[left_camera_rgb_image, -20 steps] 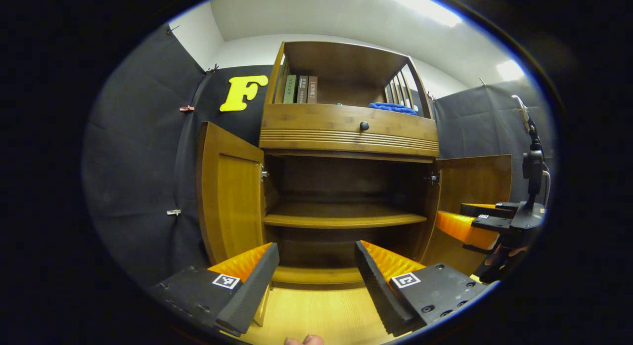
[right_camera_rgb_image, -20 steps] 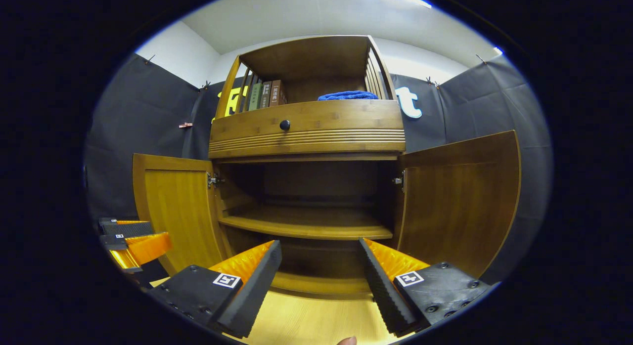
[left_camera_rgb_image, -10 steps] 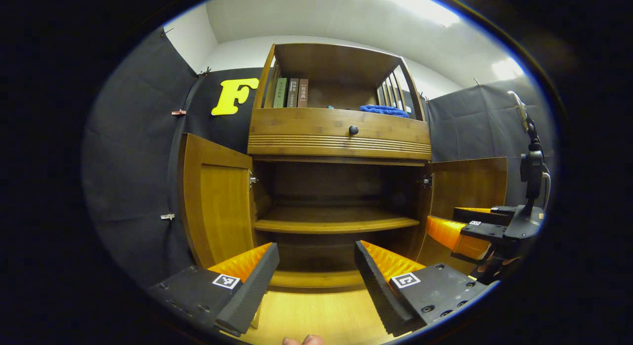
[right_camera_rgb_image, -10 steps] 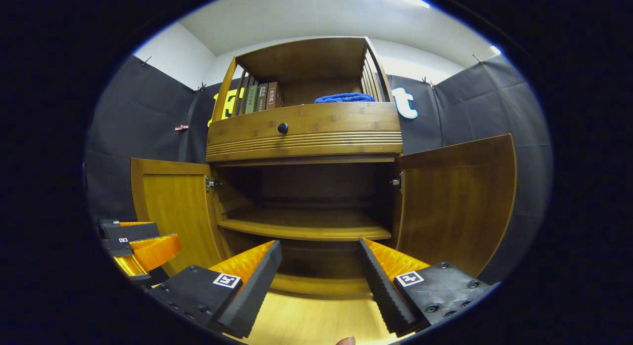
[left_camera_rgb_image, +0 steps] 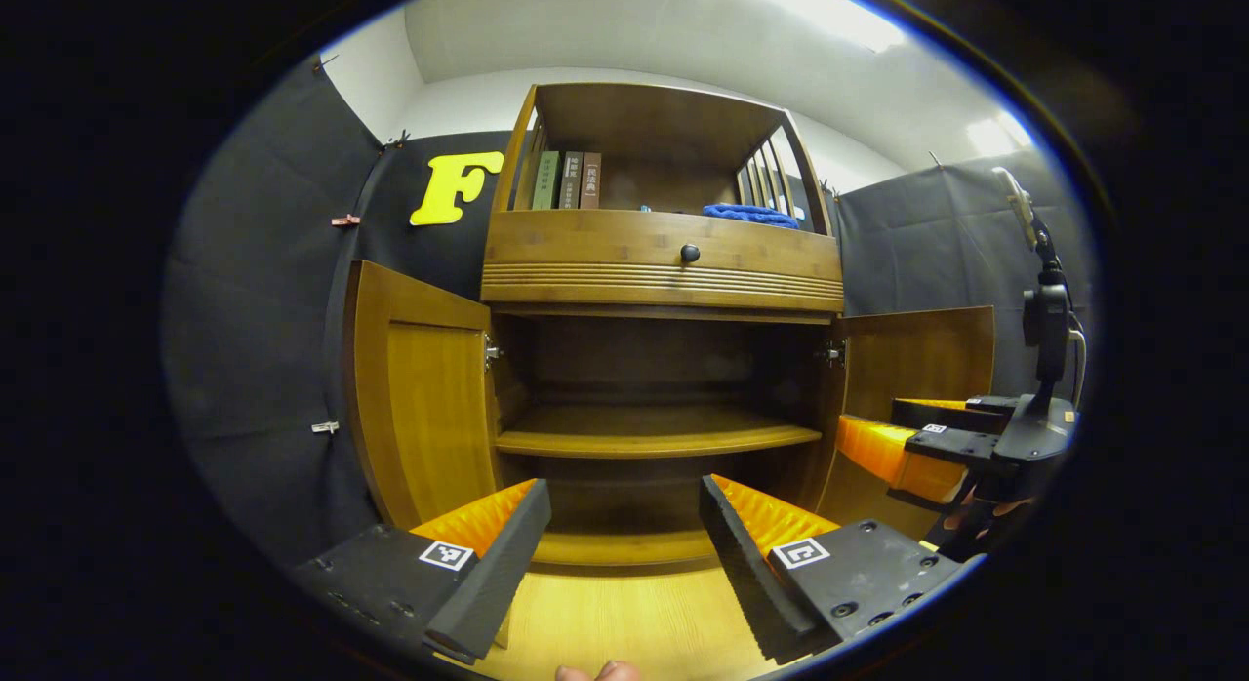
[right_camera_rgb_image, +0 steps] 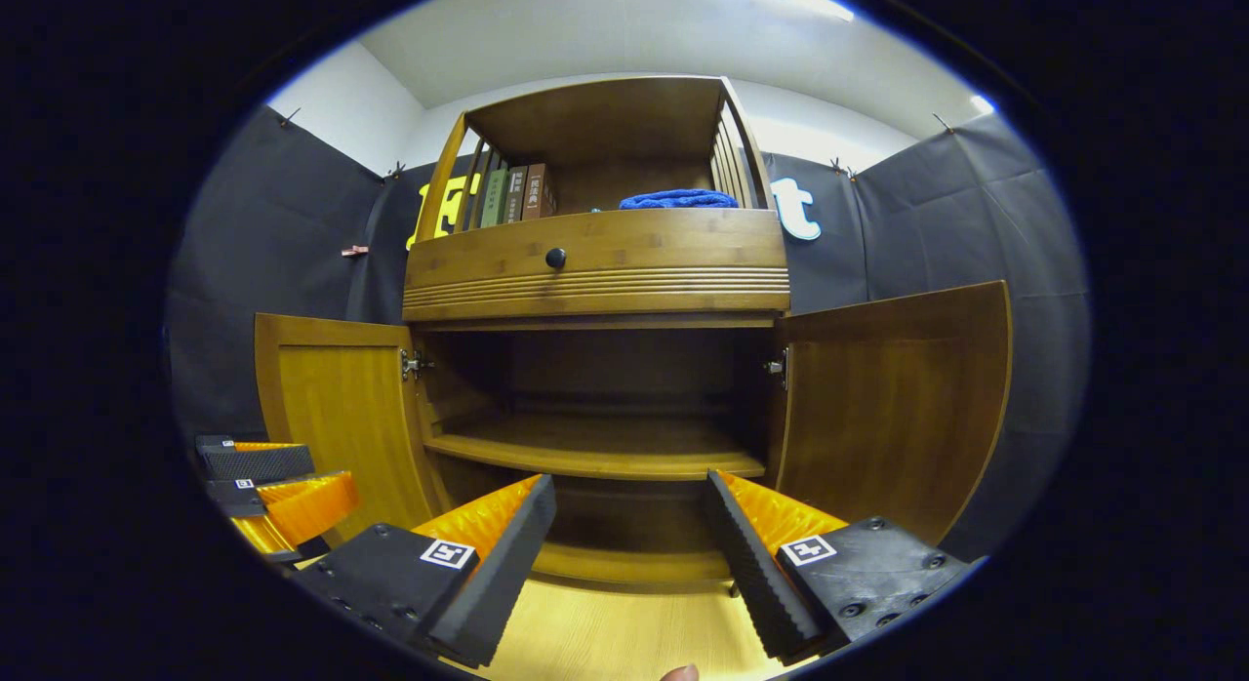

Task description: Open the right door of the double-door shoe cabinet with the right hand, and open the left door with the left hand.

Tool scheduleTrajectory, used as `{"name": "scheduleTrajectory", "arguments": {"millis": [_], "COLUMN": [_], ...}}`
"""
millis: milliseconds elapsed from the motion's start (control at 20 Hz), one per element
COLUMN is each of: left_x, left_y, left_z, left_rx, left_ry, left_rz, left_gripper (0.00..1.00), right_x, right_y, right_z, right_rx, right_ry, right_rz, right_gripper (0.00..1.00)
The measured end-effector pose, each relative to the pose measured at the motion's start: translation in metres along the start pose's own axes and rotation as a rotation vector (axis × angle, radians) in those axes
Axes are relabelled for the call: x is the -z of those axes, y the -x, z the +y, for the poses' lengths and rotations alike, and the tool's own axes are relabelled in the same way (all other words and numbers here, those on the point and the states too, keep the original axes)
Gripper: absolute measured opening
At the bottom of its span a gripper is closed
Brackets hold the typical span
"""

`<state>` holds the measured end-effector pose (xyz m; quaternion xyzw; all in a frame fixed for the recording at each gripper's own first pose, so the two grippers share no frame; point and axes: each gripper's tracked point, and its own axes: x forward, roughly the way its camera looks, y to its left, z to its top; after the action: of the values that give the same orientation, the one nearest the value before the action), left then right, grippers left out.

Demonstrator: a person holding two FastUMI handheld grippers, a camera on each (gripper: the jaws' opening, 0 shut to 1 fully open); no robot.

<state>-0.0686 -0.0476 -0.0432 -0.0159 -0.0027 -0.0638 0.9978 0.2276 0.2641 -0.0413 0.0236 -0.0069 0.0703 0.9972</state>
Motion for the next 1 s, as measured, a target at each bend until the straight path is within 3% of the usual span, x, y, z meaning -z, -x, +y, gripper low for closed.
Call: {"name": "scheduleTrajectory", "arguments": {"millis": [50,1000], "left_x": [-0.001,-0.031], "left_y": [0.000,-0.004], "left_z": [0.001,0.003], "left_rx": [-0.003,-0.014], "left_ry": [0.002,-0.043], "left_rz": [-0.003,-0.048], "left_gripper": [0.96,0.95], "right_x": [-0.003,-0.024], "right_y": [0.001,0.015], "right_z": [0.002,-0.001], "right_rx": [0.002,0.052], "right_ry": [0.004,-0.003], "right_rz": [-0.005,-0.045], "right_gripper": [1.00,0.98]}}
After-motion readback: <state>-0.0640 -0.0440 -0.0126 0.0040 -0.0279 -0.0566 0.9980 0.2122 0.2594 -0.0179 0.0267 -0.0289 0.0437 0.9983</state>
